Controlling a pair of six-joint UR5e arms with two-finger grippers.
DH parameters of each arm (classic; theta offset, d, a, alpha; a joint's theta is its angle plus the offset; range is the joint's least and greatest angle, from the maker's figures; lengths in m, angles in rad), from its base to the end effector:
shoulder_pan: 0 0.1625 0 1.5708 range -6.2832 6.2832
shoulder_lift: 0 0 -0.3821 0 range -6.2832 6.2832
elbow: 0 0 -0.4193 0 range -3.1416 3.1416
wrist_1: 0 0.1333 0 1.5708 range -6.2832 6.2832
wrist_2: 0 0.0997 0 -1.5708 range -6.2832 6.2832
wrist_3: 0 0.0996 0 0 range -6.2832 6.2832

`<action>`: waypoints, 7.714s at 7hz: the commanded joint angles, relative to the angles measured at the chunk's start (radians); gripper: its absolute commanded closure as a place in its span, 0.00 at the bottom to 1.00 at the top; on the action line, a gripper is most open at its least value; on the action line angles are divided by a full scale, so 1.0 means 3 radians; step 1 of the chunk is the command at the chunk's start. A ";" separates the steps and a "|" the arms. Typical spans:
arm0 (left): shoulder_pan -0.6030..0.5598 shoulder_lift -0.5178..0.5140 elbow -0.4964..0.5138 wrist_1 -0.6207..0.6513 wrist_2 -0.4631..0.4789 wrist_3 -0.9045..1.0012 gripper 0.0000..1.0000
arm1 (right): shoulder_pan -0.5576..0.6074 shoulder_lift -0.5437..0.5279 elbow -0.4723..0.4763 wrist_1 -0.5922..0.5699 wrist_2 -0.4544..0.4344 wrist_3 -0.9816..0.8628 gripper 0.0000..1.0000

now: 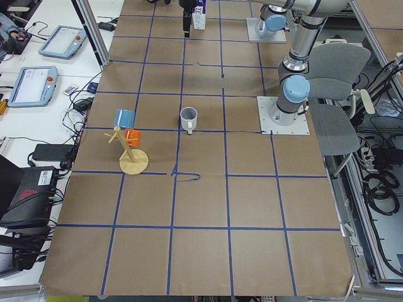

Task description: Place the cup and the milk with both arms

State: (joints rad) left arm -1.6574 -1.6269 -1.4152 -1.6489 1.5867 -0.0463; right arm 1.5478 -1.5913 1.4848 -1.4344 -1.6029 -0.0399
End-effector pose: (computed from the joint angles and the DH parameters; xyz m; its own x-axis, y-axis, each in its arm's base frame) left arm -0.1780 -0.5270 0.4882 -0.9991 0.0400 -0.0149 0.0403 0.9989 -0.0221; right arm 0.1184 -0.5086 0.4866 -0.9994 -0.0179 0.0309 -0.0169 0.9994 0.0312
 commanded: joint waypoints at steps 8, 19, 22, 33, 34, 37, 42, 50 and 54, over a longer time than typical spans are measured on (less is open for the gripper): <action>0.0028 0.0044 -0.0028 0.0010 -0.0002 0.0062 0.00 | 0.0010 -0.0008 0.0005 0.0006 0.0041 -0.0021 0.00; 0.0058 0.0049 -0.0130 0.0025 -0.0038 0.0374 0.00 | -0.0432 0.0033 0.0057 0.0133 -0.0046 -0.0588 0.00; 0.0099 0.0044 -0.0135 0.0097 -0.0186 0.0288 0.00 | -0.0874 0.0134 0.0454 -0.0318 -0.0036 -0.0879 0.00; 0.1260 -0.0671 -0.1659 0.1805 0.0146 0.1382 0.27 | -0.0951 0.0600 0.0844 -0.0767 -0.0046 -0.1130 0.08; 0.1260 -0.0677 -0.1669 0.1708 0.0156 0.1382 0.45 | -0.0951 0.0600 0.0915 -0.0767 -0.0051 -0.1125 0.15; 0.1260 -0.0672 -0.1603 0.1636 0.0167 0.1387 1.00 | -0.0956 0.0575 0.0916 -0.0665 -0.0209 -0.0998 0.23; 0.1041 -0.0718 -0.0823 0.0912 0.0019 0.0974 1.00 | -0.0951 0.0569 0.0895 -0.0593 -0.0174 -0.0849 0.26; -0.0790 -0.1335 -0.0412 0.1787 -0.0476 -0.1920 1.00 | -0.0936 0.0585 0.0646 -0.0573 -0.0169 -0.0839 0.85; -0.0969 -0.1934 0.0340 0.1789 -0.0473 -0.2034 1.00 | -0.0753 0.0661 0.0497 -0.0582 0.0061 -0.0747 0.85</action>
State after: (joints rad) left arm -1.9295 -2.1696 -1.3518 -1.1162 1.4410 -0.6463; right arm 1.2894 -1.3999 1.6515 -1.6068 -1.5959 -0.2771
